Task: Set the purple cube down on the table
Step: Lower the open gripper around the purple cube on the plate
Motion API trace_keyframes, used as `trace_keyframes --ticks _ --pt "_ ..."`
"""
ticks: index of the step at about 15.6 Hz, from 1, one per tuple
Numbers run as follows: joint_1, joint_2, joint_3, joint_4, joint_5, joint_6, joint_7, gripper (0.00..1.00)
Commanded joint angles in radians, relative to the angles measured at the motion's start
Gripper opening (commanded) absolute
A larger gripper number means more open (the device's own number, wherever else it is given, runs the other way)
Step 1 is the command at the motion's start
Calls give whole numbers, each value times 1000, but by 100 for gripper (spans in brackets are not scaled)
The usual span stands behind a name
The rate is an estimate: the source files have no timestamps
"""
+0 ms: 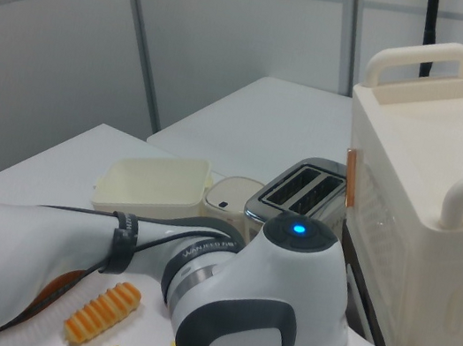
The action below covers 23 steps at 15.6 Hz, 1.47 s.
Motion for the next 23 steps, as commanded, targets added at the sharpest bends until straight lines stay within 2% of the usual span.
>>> trace_keyframes --ticks 1,10,18,23 --pt "-2 -6 7 -46 -26 61 -28 100" --pt "-2 34 14 -60 -55 93 -28 100" --pt "-2 37 17 -95 -115 144 -28 100" --pt "-3 43 29 -95 -116 144 -39 100"
